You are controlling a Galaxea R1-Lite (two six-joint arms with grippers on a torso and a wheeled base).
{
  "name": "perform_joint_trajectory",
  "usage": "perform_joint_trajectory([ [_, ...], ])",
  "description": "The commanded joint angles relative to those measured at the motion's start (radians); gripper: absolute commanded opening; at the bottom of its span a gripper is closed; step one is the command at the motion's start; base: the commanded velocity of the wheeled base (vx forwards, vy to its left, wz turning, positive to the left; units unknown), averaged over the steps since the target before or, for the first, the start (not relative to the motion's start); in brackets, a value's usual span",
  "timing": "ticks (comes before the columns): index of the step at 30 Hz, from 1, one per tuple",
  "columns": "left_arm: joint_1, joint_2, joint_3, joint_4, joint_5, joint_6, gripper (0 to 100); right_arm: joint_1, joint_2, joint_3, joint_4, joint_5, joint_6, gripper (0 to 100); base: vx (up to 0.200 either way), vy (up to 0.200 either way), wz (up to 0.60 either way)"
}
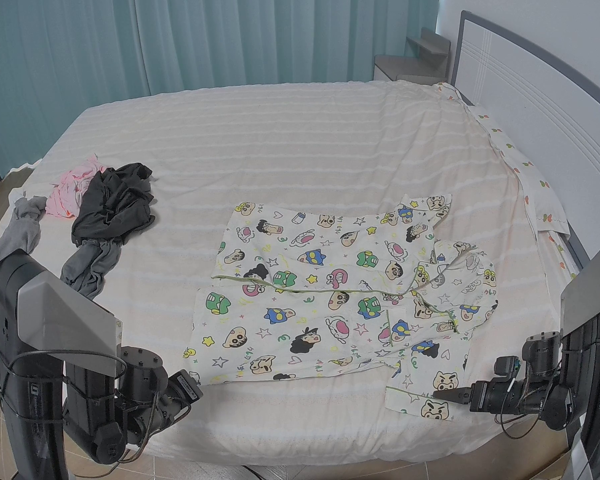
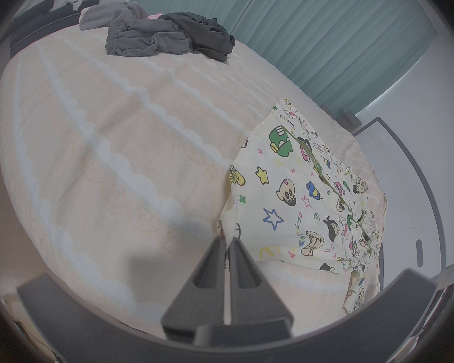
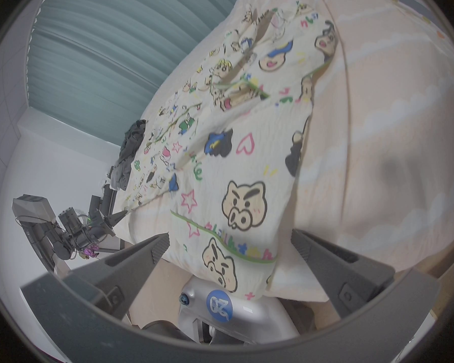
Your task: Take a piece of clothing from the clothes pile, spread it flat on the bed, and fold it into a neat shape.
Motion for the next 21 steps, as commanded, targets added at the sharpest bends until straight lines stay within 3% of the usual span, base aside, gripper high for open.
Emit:
perform_joint_trajectory([
  [1,0.0,0.002,-0.002,-0.002,0.001,0.0,0,0.009,0.048,0.018,-0.014,0.0,0.0,100,0.0,0.0,0.0],
  [9,-0.002,0.004,-0.002,-0.002,0.001,0.0,0,0.037,0.04,0.018,-0.014,0.009,0.001,100,0.0,0.0,0.0],
  [10,-0.002,0.004,-0.002,-0.002,0.001,0.0,0,0.044,0.04,0.018,-0.014,0.009,0.001,0,0.0,0.0,0.0],
  [21,0.0,0.005,-0.002,-0.002,0.001,0.0,0,0.044,0.059,0.018,-0.014,0.0,0.001,0,0.0,0.0,0.0],
])
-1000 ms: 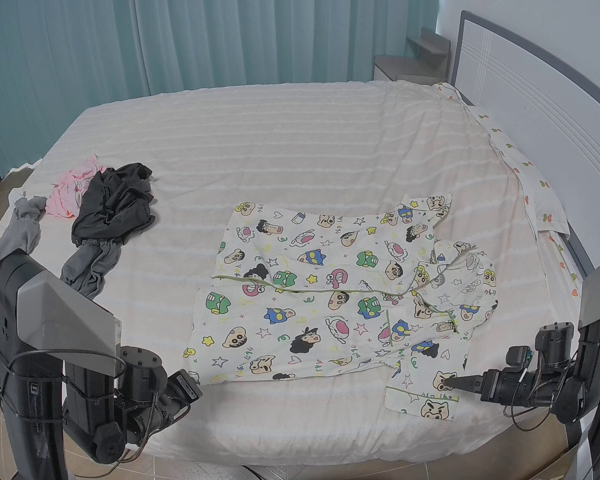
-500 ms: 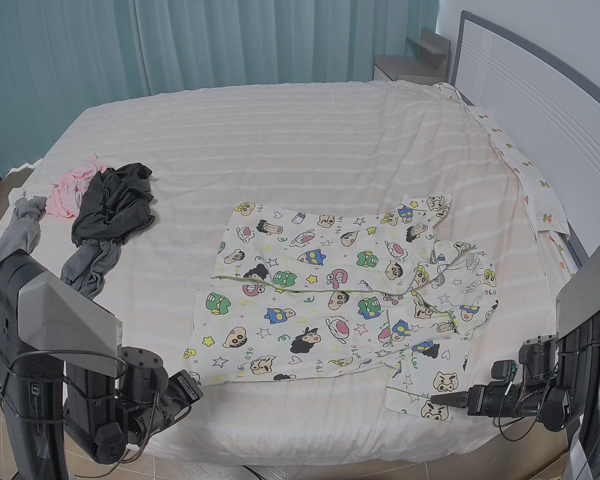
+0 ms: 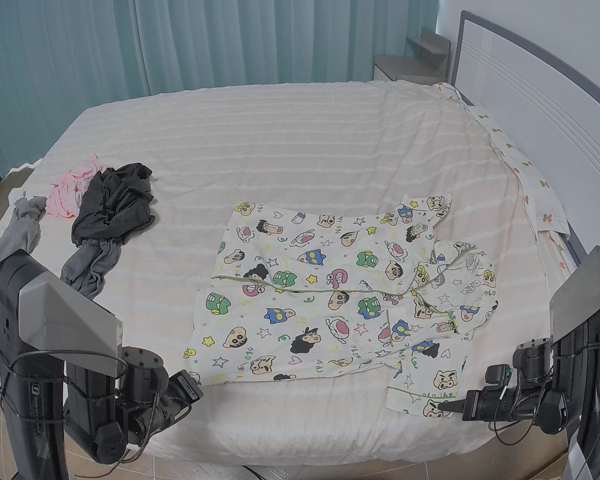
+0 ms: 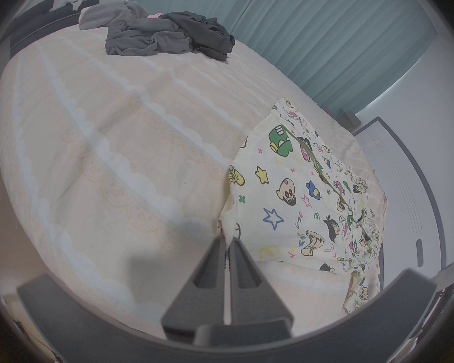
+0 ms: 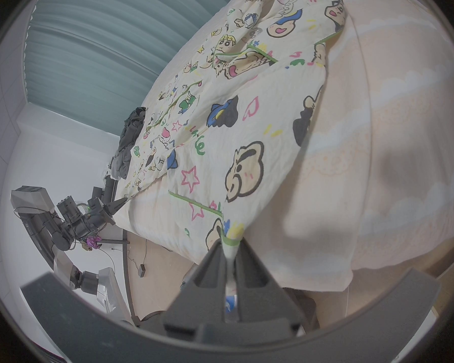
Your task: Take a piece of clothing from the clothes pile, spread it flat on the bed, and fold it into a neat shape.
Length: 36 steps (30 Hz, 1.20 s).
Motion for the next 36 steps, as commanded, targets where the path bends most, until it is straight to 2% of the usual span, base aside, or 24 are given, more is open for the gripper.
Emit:
perform_joint_trajectory([
  [1,0.0,0.001,0.001,-0.003,0.001,0.0,0,-0.007,0.008,0.018,-0.012,-0.004,0.002,0,0.0,0.0,0.0],
  [4,-0.001,0.001,0.003,-0.004,0.001,0.0,0,-0.012,-0.003,0.018,0.0,-0.006,0.007,0,0.0,0.0,0.0],
  [10,-0.007,0.0,0.006,-0.004,0.005,0.004,0,-0.029,-0.124,0.018,0.19,-0.007,-0.013,0,0.0,0.0,0.0],
  [13,-0.007,0.0,0.006,-0.004,0.005,0.004,0,-0.029,-0.124,0.018,0.19,-0.007,-0.013,0,0.0,0.0,0.0],
  [14,-0.023,-0.003,0.021,-0.004,0.01,0.006,0,-0.058,-0.135,0.018,0.246,-0.007,-0.056,0,0.0,0.0,0.0],
  [18,-0.027,-0.005,0.027,-0.004,0.01,0.009,0,-0.084,-0.15,0.018,0.313,-0.007,-0.108,0,0.0,0.0,0.0],
  [36,-0.049,0.0,0.072,-0.003,0.013,0.049,0,-0.109,-0.215,0.018,0.493,-0.009,-0.211,0,0.0,0.0,0.0],
])
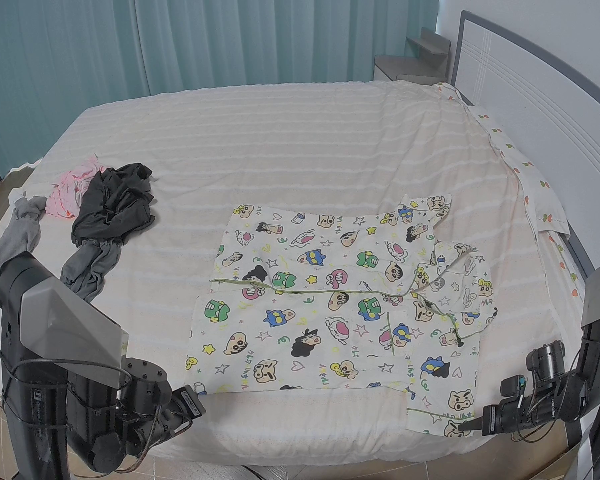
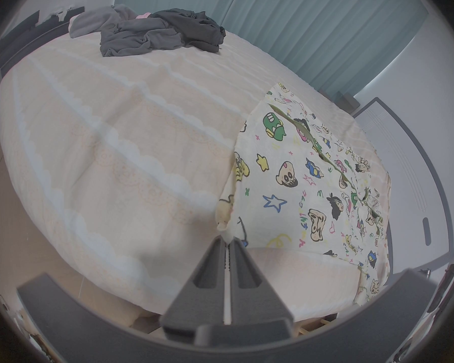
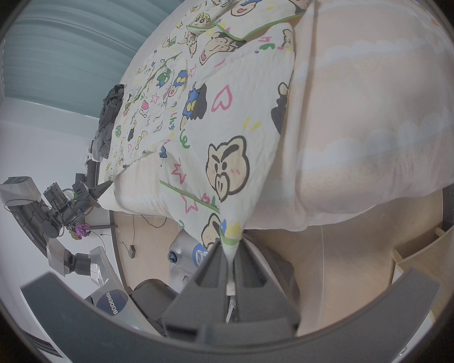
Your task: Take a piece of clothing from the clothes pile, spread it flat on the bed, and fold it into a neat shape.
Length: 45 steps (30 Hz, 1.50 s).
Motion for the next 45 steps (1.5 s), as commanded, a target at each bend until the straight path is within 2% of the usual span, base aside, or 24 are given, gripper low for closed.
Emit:
perform_joint_trajectory([
  [1,-0.001,0.002,0.009,-0.002,0.0,0.0,0,-0.01,-0.024,0.018,0.019,0.001,-0.012,0,0.0,0.0,0.0],
  [5,-0.001,0.003,0.017,-0.002,0.0,0.0,0,-0.016,-0.024,0.018,0.042,-0.021,-0.045,0,0.0,0.0,0.0],
  [17,-0.001,0.003,0.021,-0.002,0.0,0.0,0,-0.013,-0.028,0.018,0.063,-0.064,-0.051,0,0.0,0.0,0.0],
  [24,-0.005,0.002,0.023,-0.002,0.002,0.0,0,-0.013,-0.026,0.018,0.085,-0.09,-0.09,0,0.0,0.0,0.0],
  [25,-0.005,0.002,0.023,-0.002,0.003,0.0,0,-0.013,-0.026,0.018,0.085,-0.091,-0.09,100,0.0,0.0,0.0],
  [32,-0.008,-0.012,0.018,-0.004,0.049,0.0,0,-0.01,-0.038,0.018,0.091,-0.096,-0.09,100,0.0,0.0,0.0],
  [40,-0.008,-0.139,0.021,-0.004,0.049,-0.004,0,-0.024,-0.209,0.018,0.094,-0.098,-0.073,100,0.0,0.0,0.0],
  [45,-0.008,-0.192,0.035,-0.004,0.02,-0.006,0,-0.039,-0.471,0.005,0.083,-0.09,0.038,100,0.0,0.0,0.0],
])
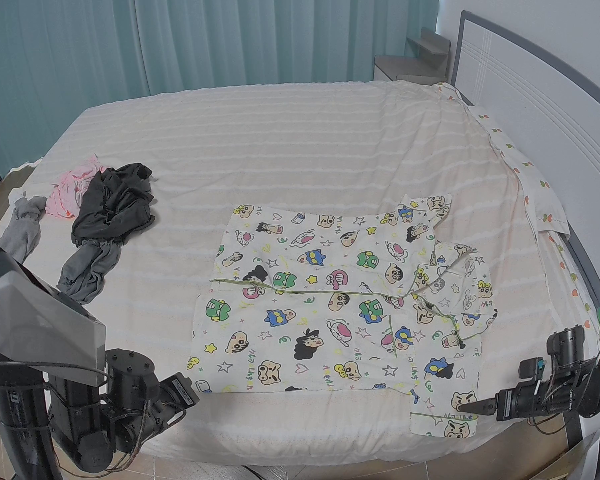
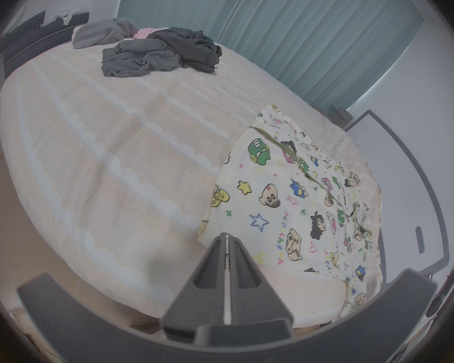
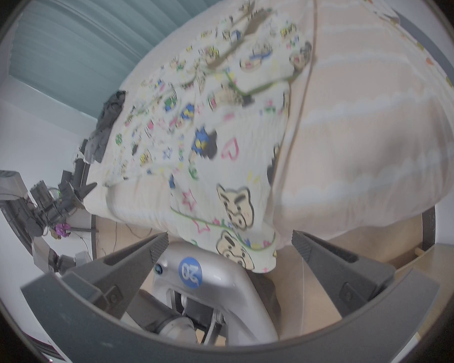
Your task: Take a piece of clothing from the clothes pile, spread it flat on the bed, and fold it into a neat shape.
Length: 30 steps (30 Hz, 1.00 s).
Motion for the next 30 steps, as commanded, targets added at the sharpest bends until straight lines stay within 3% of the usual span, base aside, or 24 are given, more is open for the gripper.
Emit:
perform_joint_trajectory([
  [1,-0.001,-0.081,0.013,-0.004,-0.027,-0.001,0,-0.005,-0.281,-0.004,-0.012,0.007,0.11,100,0.0,0.0,0.0],
  [9,-0.001,-0.092,0.014,-0.004,-0.032,0.001,0,-0.031,-0.279,-0.234,0.002,-0.004,0.242,100,0.2,0.0,0.0],
  [16,-0.001,-0.087,0.013,-0.004,-0.027,0.001,0,-0.066,-0.109,-0.458,0.01,-0.01,0.263,100,0.2,0.0,0.0],
  [22,-0.002,-0.084,0.011,-0.004,-0.024,0.002,0,-0.053,0.167,-0.82,0.014,-0.156,0.371,100,0.1,0.0,0.0],
  [25,-0.002,-0.084,0.01,-0.004,-0.023,0.002,0,-0.036,0.216,-0.883,0.033,-0.182,0.377,100,0.0,0.0,0.0],
  [30,-0.004,-0.089,0.011,-0.004,-0.024,-0.001,0,-0.013,0.316,-1.092,0.206,-0.225,0.397,100,0.0,0.0,0.0],
])
